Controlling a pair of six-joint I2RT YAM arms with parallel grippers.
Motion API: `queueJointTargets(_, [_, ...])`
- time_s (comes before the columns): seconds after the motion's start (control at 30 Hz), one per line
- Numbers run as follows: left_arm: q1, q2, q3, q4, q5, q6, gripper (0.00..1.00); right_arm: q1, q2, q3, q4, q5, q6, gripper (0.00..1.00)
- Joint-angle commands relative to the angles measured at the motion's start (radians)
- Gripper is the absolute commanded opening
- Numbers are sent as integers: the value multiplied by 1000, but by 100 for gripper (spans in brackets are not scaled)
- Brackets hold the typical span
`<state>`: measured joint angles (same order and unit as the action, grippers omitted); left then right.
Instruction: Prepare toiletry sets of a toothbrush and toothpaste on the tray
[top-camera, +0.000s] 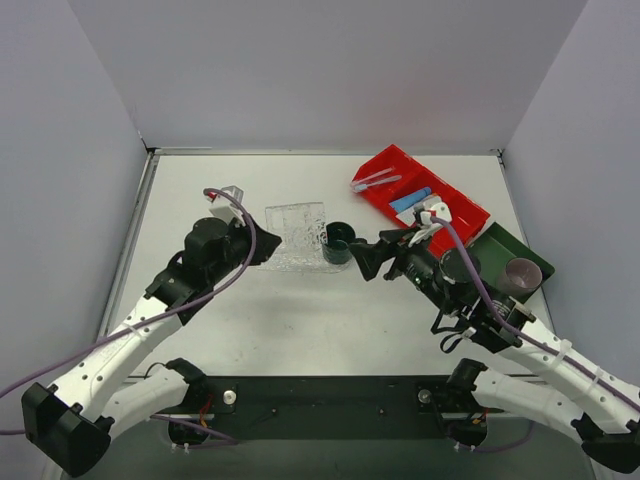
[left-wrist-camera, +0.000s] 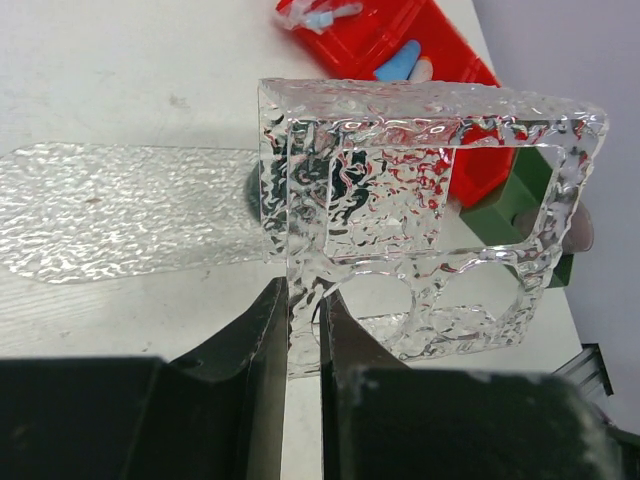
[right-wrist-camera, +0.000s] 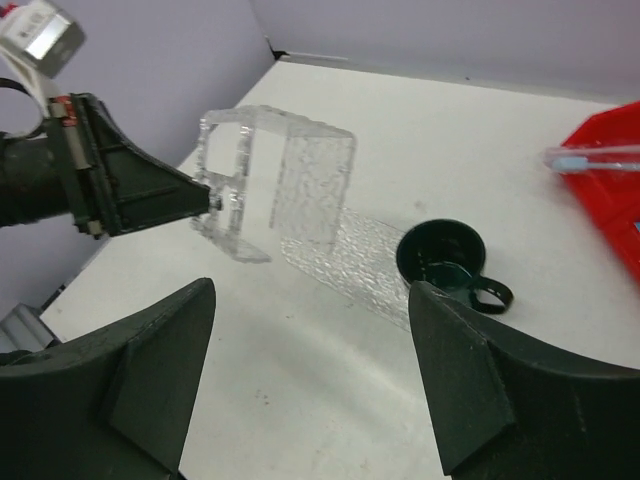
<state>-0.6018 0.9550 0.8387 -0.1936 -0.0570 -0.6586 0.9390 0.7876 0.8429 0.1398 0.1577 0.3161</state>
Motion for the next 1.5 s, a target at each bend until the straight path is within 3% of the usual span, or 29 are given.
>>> queueJointTargets(0.0, [111, -6, 74, -90, 149, 73, 0, -162, -37, 19, -117, -78, 53, 73])
queueJointTargets(0.13, [201, 21, 69, -156, 267, 106, 0, -296, -92, -4, -180, -148, 104, 72])
queueJointTargets(0.33, [229, 105, 168, -279, 215, 189, 0, -371, -145, -25, -244, -195, 110, 72])
queueJointTargets(0.7, [197, 255, 198, -306, 73, 169, 0, -373, -174, 16, -451, 43, 20, 69])
queueJointTargets(0.97, [137, 399, 269, -306, 31, 117, 0, -374, -235, -7, -468, 82, 0, 69])
queueJointTargets(1.47, [120, 522, 298, -239, 37, 79, 0, -378, -275, -27, -485, 132, -45, 70])
